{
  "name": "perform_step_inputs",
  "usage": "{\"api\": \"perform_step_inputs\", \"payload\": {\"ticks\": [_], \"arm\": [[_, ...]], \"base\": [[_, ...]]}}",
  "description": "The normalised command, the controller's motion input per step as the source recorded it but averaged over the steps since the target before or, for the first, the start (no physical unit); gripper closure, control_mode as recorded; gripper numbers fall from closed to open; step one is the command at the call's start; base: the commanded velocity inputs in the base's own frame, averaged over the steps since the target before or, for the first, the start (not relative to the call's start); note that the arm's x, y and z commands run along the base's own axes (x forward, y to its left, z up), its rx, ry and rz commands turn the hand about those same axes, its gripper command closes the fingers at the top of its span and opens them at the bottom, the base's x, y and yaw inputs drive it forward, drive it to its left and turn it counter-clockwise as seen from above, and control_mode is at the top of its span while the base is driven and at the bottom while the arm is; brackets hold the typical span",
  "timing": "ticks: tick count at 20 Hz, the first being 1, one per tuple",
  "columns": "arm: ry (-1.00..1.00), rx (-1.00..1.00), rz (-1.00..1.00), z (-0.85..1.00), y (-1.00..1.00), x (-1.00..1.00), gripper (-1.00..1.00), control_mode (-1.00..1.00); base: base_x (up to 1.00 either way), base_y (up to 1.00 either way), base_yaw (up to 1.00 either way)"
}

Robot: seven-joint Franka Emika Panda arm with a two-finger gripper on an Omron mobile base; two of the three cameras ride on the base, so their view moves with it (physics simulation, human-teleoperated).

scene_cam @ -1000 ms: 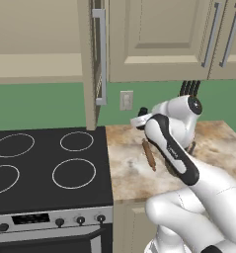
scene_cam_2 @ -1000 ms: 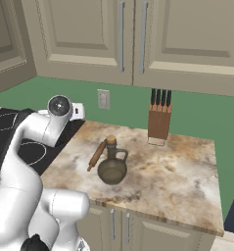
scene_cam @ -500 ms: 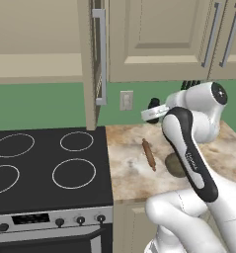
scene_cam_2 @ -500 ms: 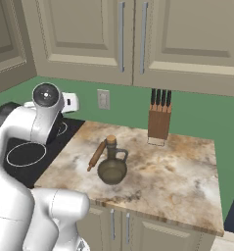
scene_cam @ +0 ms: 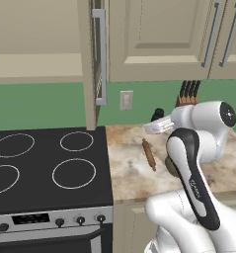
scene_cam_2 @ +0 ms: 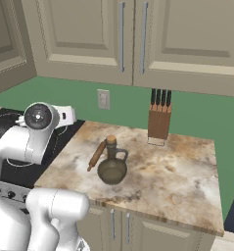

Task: There are various items on the counter. Only move the condiments/shakers into the cabinet.

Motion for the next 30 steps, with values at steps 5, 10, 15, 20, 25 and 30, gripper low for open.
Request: {"api": "perform_step_inputs", "payload": {"ticks": [5, 10, 15, 20, 25, 30], "arm": [[0.00, 0.00, 0.00, -0.06, 0.00, -0.10, 1.00, 1.00], [0.00, 0.00, 0.00, 0.00, 0.00, 0.00, 1.00, 1.00], [0.00, 0.00, 0.00, 0.00, 0.00, 0.00, 1.00, 1.00], [0.00, 0.00, 0.00, 0.00, 0.00, 0.00, 1.00, 1.00], [0.00, 0.00, 0.00, 0.00, 0.00, 0.00, 1.00, 1.00], [0.00, 0.00, 0.00, 0.00, 0.00, 0.00, 1.00, 1.00]], "base": [[-0.60, -0.05, -0.05], [-1.00, 0.02, -0.04], [-0.43, 0.94, -0.03], [0.00, 1.00, -0.11], [0.14, 1.00, -0.14], [0.37, 0.97, -0.21]]}}
